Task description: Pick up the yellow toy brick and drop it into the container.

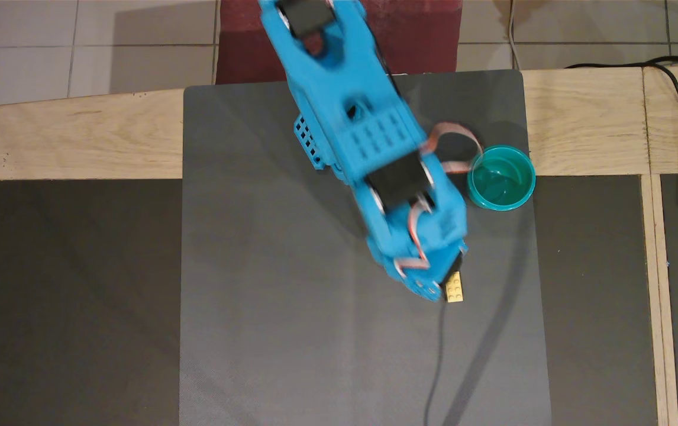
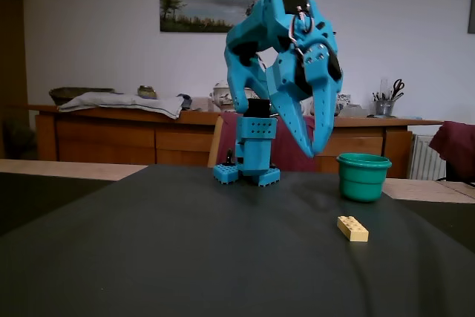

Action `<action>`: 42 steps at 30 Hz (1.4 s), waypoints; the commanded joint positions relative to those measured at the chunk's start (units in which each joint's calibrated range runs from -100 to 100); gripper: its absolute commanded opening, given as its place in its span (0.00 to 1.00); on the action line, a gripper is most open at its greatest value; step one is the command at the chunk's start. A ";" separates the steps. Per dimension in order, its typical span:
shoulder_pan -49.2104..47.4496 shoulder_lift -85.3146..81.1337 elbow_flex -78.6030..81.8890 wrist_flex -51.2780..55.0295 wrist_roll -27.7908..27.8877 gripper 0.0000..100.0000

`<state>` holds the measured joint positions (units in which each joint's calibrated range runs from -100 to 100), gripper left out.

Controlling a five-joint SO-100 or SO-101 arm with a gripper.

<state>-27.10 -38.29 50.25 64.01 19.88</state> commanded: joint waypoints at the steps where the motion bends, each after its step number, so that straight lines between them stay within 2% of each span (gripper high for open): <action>1: -0.02 7.60 -6.57 -0.26 3.74 0.00; 7: -0.48 16.54 -10.81 -0.35 5.84 0.00; 11: -4.35 21.43 -10.99 -0.35 6.51 0.00; 22: -8.45 22.95 -10.99 -0.53 6.51 0.01; 24: -8.69 22.95 -10.54 -1.33 6.51 0.07; 27: -8.45 23.03 -10.36 -1.68 6.57 0.24; 29: -8.14 23.03 -10.27 -1.68 8.40 0.30; 42: -7.91 23.11 -8.37 -1.77 12.16 0.31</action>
<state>-35.49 -15.34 41.64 62.60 31.62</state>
